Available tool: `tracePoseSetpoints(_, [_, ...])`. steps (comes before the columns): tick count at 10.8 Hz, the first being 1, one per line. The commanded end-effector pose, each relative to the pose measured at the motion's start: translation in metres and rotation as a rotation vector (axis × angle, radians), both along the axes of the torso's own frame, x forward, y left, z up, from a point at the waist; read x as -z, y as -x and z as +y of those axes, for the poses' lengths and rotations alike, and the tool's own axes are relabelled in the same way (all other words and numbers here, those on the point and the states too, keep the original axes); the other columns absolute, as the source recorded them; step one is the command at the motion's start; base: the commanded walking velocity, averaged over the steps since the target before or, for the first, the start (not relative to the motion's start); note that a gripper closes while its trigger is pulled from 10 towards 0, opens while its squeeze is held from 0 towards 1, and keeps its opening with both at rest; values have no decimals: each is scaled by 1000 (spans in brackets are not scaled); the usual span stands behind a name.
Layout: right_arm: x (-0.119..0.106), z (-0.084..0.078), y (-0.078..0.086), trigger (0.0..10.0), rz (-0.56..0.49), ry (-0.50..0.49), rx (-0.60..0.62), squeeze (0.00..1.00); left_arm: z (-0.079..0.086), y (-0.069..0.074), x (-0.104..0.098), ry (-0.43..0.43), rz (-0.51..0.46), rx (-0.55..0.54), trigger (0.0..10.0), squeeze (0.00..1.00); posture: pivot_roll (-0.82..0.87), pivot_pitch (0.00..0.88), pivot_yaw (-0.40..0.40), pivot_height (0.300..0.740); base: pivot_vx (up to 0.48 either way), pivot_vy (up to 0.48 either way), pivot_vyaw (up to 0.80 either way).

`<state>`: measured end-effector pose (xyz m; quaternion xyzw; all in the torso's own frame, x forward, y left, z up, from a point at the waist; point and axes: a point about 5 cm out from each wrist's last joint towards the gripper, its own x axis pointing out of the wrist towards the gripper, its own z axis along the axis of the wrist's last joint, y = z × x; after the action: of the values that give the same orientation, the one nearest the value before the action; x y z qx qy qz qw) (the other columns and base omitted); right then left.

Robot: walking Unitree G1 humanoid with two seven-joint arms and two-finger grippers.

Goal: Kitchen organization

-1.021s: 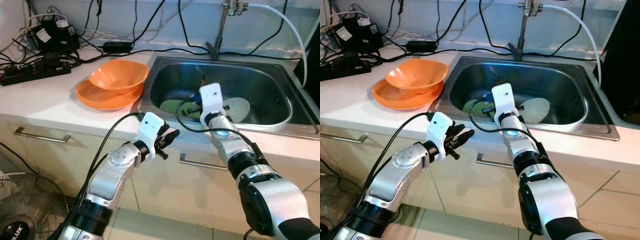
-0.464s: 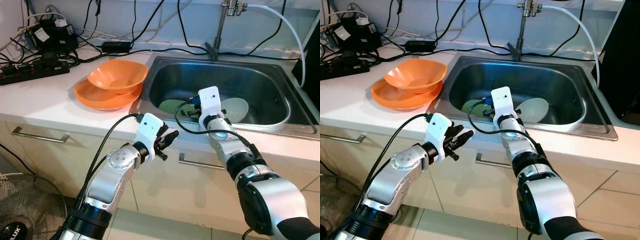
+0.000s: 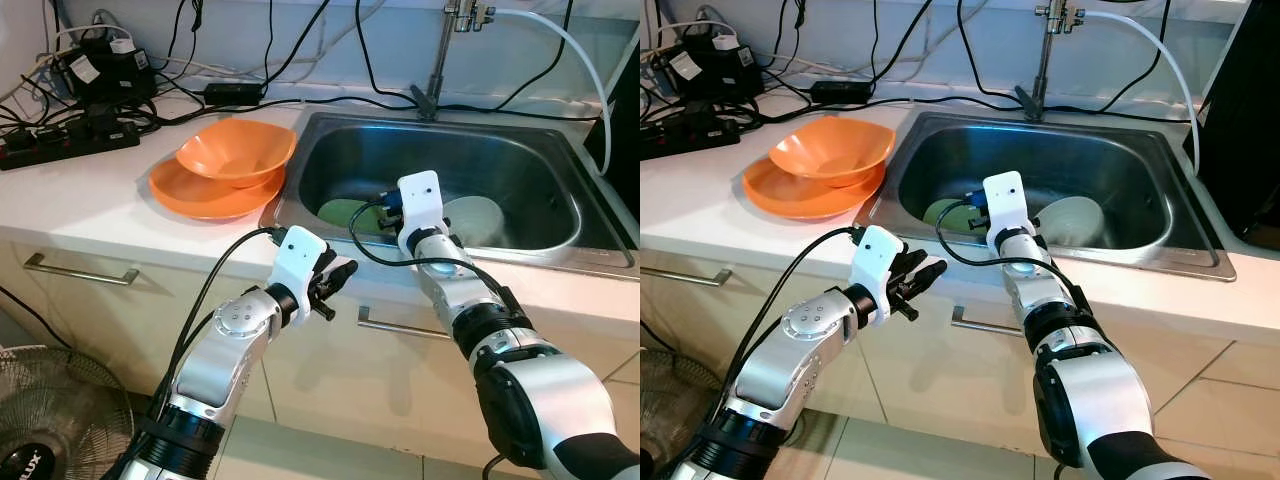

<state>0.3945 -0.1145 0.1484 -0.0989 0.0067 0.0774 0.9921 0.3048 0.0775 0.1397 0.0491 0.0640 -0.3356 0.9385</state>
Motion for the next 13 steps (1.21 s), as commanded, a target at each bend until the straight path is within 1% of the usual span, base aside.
tracePoseSetpoints(1, [-14, 3, -4, 10000, -47, -24, -10, 0, 3, -5, -7, -5, -39, -31, 10000, 0, 228, 34, 6, 740, 0, 0, 0])
tracePoseSetpoints(2, [-35, 6, -7, 10000, -144, -76, -24, 0, 9, -15, -21, 24, -135, -123, 10000, 0, 214, 36, 8, 740, 0, 0, 0])
tracePoseSetpoints(4, [-61, 12, -6, 10000, -281, -97, -73, 0, 16, -28, -38, 42, -213, -215, 10000, 0, 193, 35, 8, 740, 0, 0, 0])
tracePoseSetpoints(5, [-72, 14, -2, 10000, -351, -113, -95, 0, 28, -41, -50, 39, -261, -307, 10000, 0, 182, 35, 6, 740, 0, 0, 0])
tracePoseSetpoints(7, [-73, 8, 6, 10000, -388, -142, -85, 0, 60, -63, -62, -7, -285, -521, 10000, 0, 156, 35, 9, 740, 0, 0, 0])
tracePoseSetpoints(8, [-64, 0, 13, 10000, -376, -159, -71, 0, 76, -73, -75, 24, -309, -610, 10000, 0, 149, 31, 5, 740, 0, 0, 0])
tracePoseSetpoints(9, [-58, -3, 17, 10000, -357, -152, -68, 0, 82, -78, -81, 63, -313, -645, 10000, 1000, 149, 31, 5, 740, 0, 0, 0])
tracePoseSetpoints(10, [-56, -6, 20, 10000, -351, -145, -67, 0, 87, -81, -86, 136, -295, -685, 10000, 1000, 136, 24, 3, 740, 0, 0, 0])
tracePoseSetpoints(11, [-56, -10, 23, 10000, -346, -144, -64, 0, 89, -85, -91, 240, -261, -713, 10000, 1000, 131, 19, 2, 740, 0, 0, 0])
tracePoseSetpoints(12, [-56, -10, 24, 10000, -338, -140, -66, 0, 88, -88, -91, 312, -218, -725, 10000, 1000, 127, 12, 1, 740, 0, 0, 0])
tracePoseSetpoints(13, [-55, -10, 25, 10000, -334, -137, -73, 0, 94, -90, -90, 375, -173, -765, 10000, 1000, 127, 9, 1, 740, 0, 0, 0])
